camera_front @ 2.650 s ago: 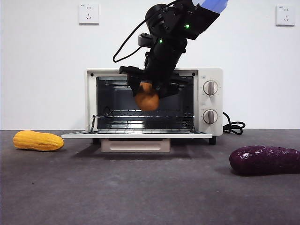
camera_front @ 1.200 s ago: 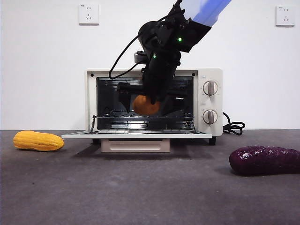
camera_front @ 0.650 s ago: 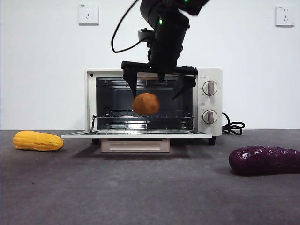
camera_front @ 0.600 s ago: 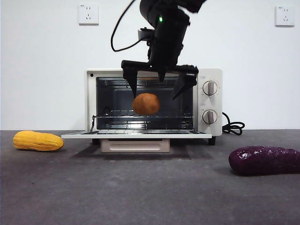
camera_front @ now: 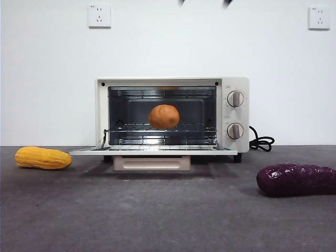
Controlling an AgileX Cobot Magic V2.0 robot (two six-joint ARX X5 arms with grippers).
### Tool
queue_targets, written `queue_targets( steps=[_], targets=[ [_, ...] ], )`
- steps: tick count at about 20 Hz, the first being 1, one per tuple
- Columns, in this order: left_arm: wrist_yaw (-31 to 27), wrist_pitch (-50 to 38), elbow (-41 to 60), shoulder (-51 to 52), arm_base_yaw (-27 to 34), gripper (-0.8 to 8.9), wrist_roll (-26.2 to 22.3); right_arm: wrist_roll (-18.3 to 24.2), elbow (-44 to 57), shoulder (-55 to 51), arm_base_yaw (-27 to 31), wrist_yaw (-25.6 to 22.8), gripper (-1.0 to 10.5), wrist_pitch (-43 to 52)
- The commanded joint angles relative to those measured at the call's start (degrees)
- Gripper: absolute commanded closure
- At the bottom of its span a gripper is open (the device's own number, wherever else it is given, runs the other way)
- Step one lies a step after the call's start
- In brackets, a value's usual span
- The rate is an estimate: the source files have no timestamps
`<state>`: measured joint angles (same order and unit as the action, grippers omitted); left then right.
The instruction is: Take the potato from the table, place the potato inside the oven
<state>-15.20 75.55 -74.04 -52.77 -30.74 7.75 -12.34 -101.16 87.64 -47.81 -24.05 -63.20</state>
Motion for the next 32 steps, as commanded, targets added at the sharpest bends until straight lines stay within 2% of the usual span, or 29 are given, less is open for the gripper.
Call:
queue_targets(
  steps=[1,2,4,8,13,15,17,19,21,26,32],
  targets=[
    [2.97,-3.06,0.37,-3.74,1.29,8.21,0.52,0.59,0.07,-7.04,-0.68,-0.42,8.0,-2.69],
    [7.98,-5.14,0.37,-5.49,2.12,8.21,0.28,0.50,0.07,-10.62,-0.72,-0.39,9.1,-4.39],
    [13.77,-9.60,0.37,-8.59,4.09,8.21,-0.33,-1.31,0.07,-16.74,-1.01,-0.24,9.2,-7.91],
    [20.57,-14.64,0.39,-16.90,10.73,8.22,-1.38,-4.02,0.07,-27.30,-1.01,-0.20,9.2,-13.81],
    [31.89,-20.46,0.39,-32.28,20.35,8.21,-1.68,-4.22,0.09,-35.69,-1.01,0.70,9.5,-15.72],
    [32.28,-21.90,0.39,-38.75,22.84,8.21,-0.17,-4.55,0.09,-37.94,-1.01,0.72,9.5,-15.74],
    [35.34,-23.12,0.39,-44.30,24.70,8.21,0.33,-4.66,0.09,-39.41,-1.01,0.70,9.5,-15.72],
    [38.49,-26.23,0.39,-48.35,25.70,8.21,3.39,-5.40,0.09,-39.87,-0.98,0.63,9.5,-15.72],
    [39.23,-29.90,0.39,-50.99,25.83,8.21,7.61,-5.68,0.09,-39.87,-0.98,0.66,9.5,-15.72],
    [37.79,-32.59,0.39,-54.64,24.74,8.21,12.41,-5.95,0.09,-39.76,-0.98,0.46,9.5,-15.72],
    [40.35,-37.53,0.39,-55.36,21.90,8.21,18.95,-5.92,0.09,-39.76,-0.98,0.42,9.5,-15.74]
  ],
)
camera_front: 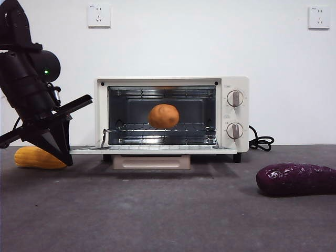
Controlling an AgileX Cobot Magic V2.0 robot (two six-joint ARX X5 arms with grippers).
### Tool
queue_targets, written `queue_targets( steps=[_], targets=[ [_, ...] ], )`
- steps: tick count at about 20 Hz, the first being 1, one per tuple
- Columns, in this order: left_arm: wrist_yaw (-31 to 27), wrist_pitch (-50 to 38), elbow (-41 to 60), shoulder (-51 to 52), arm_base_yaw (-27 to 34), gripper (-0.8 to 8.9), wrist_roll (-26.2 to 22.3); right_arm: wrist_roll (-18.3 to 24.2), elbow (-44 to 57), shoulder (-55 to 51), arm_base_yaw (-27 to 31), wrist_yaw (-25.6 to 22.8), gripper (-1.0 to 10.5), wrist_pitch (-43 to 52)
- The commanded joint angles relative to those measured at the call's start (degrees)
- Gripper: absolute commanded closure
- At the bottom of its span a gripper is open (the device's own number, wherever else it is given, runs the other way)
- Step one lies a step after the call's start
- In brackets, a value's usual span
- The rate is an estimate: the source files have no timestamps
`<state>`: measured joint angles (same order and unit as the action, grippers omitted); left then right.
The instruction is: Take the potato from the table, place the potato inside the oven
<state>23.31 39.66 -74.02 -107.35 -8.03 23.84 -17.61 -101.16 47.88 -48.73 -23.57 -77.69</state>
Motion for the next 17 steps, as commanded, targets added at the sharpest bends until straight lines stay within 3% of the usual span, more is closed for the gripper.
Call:
queue_targets(
  steps=[1,11,17],
  targets=[
    [2.38,-1.95,0.37,-0.79,-1.16,8.21,3.61,-0.66,0.09,0.00,-0.07,-0.07,9.5,-1.25],
    [5.86,-2.12,0.33,-0.15,-1.70,8.21,5.16,-0.68,0.09,0.00,-0.07,-0.02,9.5,-1.25],
    [7.19,-5.03,-0.11,5.84,-0.04,8.21,6.01,-0.66,0.09,0.00,-0.07,-0.04,9.5,-1.25]
  ],
)
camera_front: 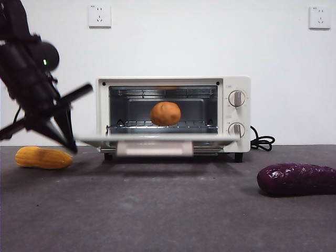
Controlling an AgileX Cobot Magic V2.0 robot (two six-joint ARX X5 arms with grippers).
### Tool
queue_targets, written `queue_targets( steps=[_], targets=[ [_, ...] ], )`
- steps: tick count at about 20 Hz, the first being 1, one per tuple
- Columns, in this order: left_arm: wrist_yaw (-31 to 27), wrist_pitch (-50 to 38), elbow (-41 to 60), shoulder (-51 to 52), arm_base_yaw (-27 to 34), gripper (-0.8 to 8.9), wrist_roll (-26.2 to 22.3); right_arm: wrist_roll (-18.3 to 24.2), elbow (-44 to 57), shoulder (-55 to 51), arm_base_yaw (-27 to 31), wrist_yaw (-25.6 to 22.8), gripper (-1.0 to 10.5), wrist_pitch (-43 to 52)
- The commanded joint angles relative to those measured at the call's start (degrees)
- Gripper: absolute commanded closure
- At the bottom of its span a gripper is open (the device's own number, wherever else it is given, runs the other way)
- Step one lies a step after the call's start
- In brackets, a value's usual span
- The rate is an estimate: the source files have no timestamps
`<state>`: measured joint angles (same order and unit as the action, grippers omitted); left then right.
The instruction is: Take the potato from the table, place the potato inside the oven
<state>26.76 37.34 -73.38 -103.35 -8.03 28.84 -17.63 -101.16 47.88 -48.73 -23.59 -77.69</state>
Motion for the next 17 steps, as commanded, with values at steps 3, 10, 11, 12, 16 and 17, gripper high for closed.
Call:
queue_targets(
  steps=[3,10,11,12,16,17],
  targets=[
    [4.83,-2.64,-2.14,3.39,1.44,8.21,1.16,-0.66,0.09,0.00,-0.07,-0.02,9.5,-1.25],
    [5.18,-7.02,-4.50,3.52,1.73,8.21,4.98,-1.75,0.09,0.00,-0.07,-0.02,9.5,-1.25],
    [5.18,-7.89,-4.63,3.52,1.73,8.21,6.08,-1.77,0.09,0.00,-0.07,-0.02,9.5,-1.25],
    [5.14,-9.29,-4.68,3.52,1.75,8.21,7.08,-1.86,0.09,0.00,-0.07,-0.02,9.5,-1.25],
    [5.07,-16.31,-4.72,3.52,1.75,8.21,11.10,-1.92,0.11,0.00,-0.07,-0.02,9.5,-1.25],
    [4.94,-18.51,-4.72,3.52,1.73,8.21,12.07,-1.92,0.11,0.00,-0.07,-0.02,9.5,-1.25]
  ],
)
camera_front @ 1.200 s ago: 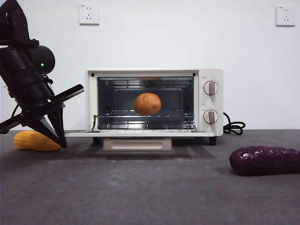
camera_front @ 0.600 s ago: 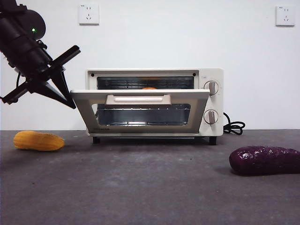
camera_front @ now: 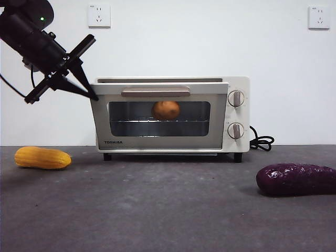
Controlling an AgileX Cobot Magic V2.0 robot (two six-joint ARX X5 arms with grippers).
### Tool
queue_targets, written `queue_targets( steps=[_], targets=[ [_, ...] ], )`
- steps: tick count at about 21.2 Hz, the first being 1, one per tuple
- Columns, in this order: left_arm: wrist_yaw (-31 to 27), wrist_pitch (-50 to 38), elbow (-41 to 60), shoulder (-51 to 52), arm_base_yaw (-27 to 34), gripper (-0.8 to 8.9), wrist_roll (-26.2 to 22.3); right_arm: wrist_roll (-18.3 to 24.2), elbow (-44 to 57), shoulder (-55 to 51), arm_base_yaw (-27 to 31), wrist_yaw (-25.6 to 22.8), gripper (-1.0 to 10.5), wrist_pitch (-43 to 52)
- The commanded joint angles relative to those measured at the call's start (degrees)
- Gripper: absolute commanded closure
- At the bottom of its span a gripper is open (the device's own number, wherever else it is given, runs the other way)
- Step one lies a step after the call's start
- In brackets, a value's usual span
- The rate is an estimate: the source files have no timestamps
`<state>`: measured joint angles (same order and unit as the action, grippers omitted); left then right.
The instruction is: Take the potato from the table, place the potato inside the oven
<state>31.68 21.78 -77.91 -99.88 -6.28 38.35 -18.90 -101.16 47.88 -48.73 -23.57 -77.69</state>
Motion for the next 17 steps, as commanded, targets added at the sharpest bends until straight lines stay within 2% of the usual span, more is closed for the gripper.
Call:
queue_targets(
  steps=[1,3,7,10,13,17],
  targets=[
    [0.00,-5.09,-0.20,0.04,-0.02,8.21,3.52,-0.68,0.11,0.00,-0.07,-0.04,9.5,-1.25],
    [-0.35,-8.39,-0.20,0.04,-0.02,8.21,5.27,-0.66,0.11,0.00,-0.07,-0.04,9.5,-1.25],
    [-0.61,-12.74,-0.20,0.04,-0.02,8.20,5.46,-0.57,0.11,0.00,-0.07,-0.09,9.5,-1.25],
    [2.21,-14.69,-0.20,0.22,0.00,8.20,5.38,-0.42,0.11,0.00,-0.07,-1.88,9.5,-1.25],
    [5.42,-14.45,-0.20,1.75,-0.02,8.20,2.12,-0.33,0.11,0.00,-0.07,-3.13,9.5,-1.25],
    [5.79,-10.49,-0.20,7.89,-0.09,8.21,-5.09,-0.24,0.11,0.00,-0.07,-4.17,9.5,-1.25]
  ],
)
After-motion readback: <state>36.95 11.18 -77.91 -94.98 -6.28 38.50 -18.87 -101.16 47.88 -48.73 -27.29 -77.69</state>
